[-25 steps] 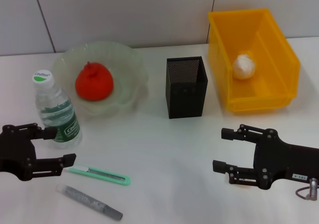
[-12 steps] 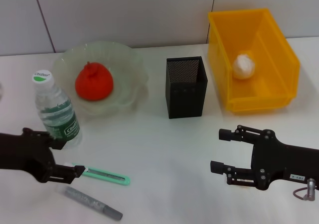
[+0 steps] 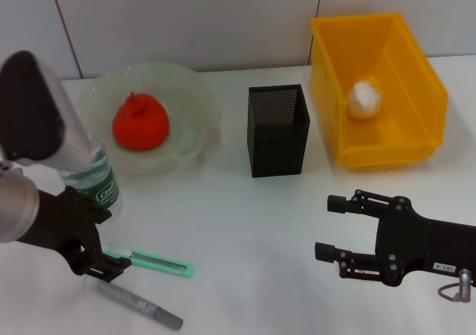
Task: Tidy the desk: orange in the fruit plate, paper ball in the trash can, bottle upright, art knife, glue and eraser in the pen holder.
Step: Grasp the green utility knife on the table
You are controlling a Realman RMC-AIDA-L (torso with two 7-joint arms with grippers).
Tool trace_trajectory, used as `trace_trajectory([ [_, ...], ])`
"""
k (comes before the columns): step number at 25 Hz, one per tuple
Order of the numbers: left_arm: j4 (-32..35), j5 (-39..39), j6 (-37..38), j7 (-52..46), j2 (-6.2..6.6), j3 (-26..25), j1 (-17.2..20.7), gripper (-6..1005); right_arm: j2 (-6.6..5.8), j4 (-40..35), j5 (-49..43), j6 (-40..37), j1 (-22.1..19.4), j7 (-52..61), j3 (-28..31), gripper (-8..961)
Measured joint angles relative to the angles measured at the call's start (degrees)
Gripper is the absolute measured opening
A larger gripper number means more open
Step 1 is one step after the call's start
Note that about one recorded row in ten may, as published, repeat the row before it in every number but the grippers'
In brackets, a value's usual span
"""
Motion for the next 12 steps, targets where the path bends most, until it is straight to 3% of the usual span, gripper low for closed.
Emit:
trace_trajectory([
  [12,-0.7,8.5,0.3,1.0,-0.12,4.6,-5.5,801,0.14,-0.9,0.1,-0.9,0.1,0.0,0.0,762],
])
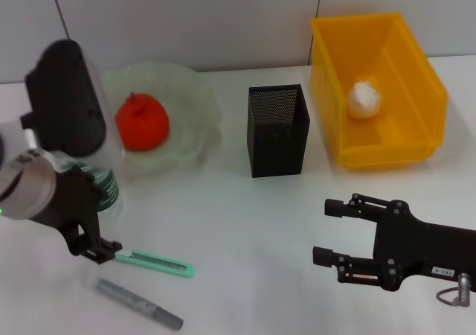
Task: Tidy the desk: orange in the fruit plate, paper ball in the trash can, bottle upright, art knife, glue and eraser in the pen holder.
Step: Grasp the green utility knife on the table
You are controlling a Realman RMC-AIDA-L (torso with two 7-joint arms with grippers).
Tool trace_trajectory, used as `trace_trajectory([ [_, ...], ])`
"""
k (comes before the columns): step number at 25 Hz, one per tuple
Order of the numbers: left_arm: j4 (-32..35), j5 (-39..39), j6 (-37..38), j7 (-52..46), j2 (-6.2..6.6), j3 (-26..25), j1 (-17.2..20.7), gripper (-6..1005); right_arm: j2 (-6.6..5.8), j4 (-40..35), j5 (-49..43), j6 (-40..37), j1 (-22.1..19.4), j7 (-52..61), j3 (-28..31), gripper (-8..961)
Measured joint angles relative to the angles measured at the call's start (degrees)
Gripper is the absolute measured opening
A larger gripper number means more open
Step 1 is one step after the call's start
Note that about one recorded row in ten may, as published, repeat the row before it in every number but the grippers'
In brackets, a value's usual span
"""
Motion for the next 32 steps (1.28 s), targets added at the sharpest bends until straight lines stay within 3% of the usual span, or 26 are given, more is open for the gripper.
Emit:
trace_trajectory([
  [21,-2.9,3.3,3.3,7.2,-0.38,8.6,-4.7,800,0.13,-3.3,0.9,-2.4,0.4,0.1,0.0,762],
  [32,-6.6,4.4,0.8,11.6,-0.48,9.2,-6.7,801,0.12,-4.1,0.9,-2.8,-0.1,0.1,0.0,762],
])
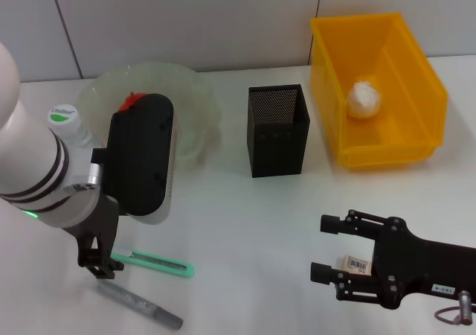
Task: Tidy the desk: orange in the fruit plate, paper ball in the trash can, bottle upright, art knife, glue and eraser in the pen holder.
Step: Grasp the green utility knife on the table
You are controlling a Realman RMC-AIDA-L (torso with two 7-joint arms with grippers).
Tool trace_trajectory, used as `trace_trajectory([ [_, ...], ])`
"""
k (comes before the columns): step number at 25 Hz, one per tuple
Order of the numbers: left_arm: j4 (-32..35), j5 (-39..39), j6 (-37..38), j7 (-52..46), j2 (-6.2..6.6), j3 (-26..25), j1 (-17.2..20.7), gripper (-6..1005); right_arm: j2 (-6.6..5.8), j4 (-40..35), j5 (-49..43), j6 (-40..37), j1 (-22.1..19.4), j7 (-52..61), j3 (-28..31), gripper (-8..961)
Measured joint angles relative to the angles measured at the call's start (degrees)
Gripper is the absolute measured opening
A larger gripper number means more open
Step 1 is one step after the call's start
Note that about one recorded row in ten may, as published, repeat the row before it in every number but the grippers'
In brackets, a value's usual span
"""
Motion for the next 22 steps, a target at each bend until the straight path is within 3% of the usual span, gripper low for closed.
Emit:
trace_trajectory([
  [22,-8.0,2.8,-5.7,3.0,0.02,2.5,-1.7,756,-0.09,-2.1,0.0,0.0,0.1,-0.1,0.0,762],
])
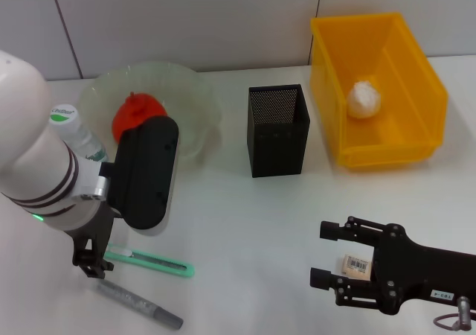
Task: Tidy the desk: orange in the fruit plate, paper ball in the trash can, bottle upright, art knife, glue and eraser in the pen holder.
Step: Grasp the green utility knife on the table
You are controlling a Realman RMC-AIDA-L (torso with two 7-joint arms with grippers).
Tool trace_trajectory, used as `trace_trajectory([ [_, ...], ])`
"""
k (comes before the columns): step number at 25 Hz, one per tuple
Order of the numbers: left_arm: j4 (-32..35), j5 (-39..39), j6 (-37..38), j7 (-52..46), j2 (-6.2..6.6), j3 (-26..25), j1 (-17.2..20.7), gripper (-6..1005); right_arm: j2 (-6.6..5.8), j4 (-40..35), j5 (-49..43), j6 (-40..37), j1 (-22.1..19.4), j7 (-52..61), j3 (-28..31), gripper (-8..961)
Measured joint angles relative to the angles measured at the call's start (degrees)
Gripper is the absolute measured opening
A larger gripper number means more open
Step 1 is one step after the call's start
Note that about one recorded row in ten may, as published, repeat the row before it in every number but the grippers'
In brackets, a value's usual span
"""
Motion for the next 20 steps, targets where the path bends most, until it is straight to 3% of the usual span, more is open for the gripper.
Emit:
trace_trajectory([
  [12,-4.0,0.1,-2.3,0.7,0.00,0.7,-1.5,712,0.00,-0.6,0.0,0.0,0.2,0.0,0.0,762],
  [17,-5.3,0.1,-3.7,1.1,0.00,1.0,-1.8,602,0.01,-0.6,0.0,0.0,0.3,0.3,0.1,762],
  [20,-6.1,0.1,-4.0,1.1,-0.01,1.3,-2.1,600,0.01,-0.7,0.0,0.0,0.3,0.3,0.1,762],
])
